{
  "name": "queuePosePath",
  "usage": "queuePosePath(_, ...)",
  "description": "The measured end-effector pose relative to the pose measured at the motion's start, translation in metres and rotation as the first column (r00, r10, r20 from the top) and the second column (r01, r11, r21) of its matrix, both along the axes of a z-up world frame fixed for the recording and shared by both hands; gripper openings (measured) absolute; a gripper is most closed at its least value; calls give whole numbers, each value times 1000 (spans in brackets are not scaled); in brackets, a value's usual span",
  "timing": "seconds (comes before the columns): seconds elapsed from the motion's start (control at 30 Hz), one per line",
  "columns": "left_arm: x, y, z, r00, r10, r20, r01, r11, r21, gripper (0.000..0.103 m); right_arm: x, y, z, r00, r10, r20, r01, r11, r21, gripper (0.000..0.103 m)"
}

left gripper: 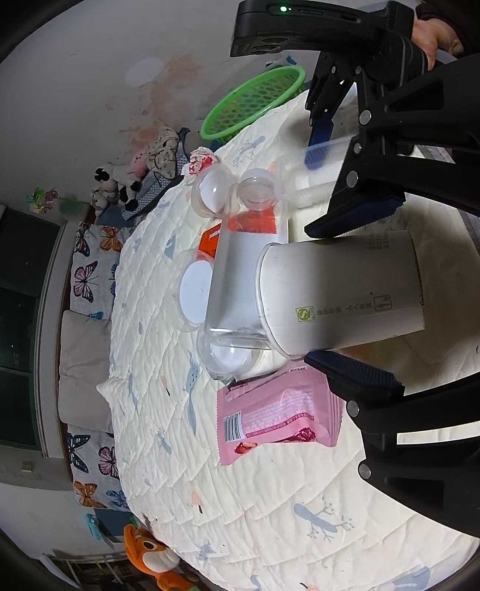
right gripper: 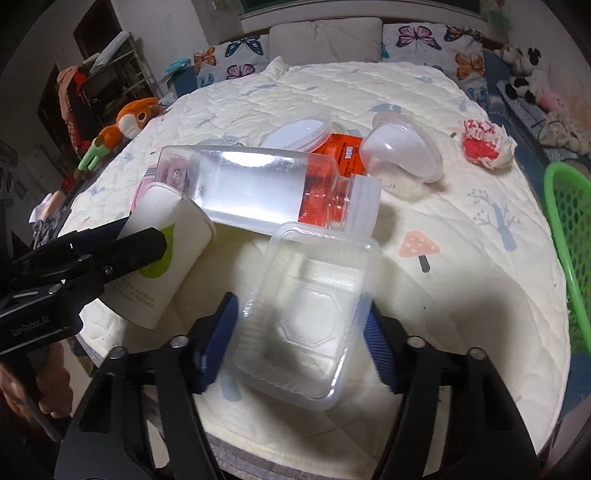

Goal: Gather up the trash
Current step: 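Grasp the clear plastic tray with the right gripper while the left gripper grasps the paper cup, then carry the tray and cup to the wastebasket and release both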

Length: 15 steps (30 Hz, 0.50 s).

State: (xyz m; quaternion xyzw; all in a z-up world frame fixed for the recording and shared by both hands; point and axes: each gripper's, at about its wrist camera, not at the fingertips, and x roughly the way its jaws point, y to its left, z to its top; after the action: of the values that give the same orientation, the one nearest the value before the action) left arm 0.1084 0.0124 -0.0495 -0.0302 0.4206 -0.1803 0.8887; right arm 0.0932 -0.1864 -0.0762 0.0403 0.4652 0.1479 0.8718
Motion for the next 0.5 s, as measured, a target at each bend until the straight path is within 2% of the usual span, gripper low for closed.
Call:
queuePosePath(0.17, 0, -9, -2, 1000, -12, -3, 12, 999, 31, 61, -4, -10, 5, 1000, -8, 14, 8, 1000, 10, 60)
queuePosePath(0.3, 0, -14, -4, 1000, -10, -7, 11, 998, 55, 65, -11, -18, 13, 999, -9, 38, 9, 1000, 7, 60)
queuePosePath(0.5, 0, -18, -5, 1000, -1, -10, 1, 997, 80, 66, -21, -38, 25, 997, -28, 73, 26, 999, 24, 60)
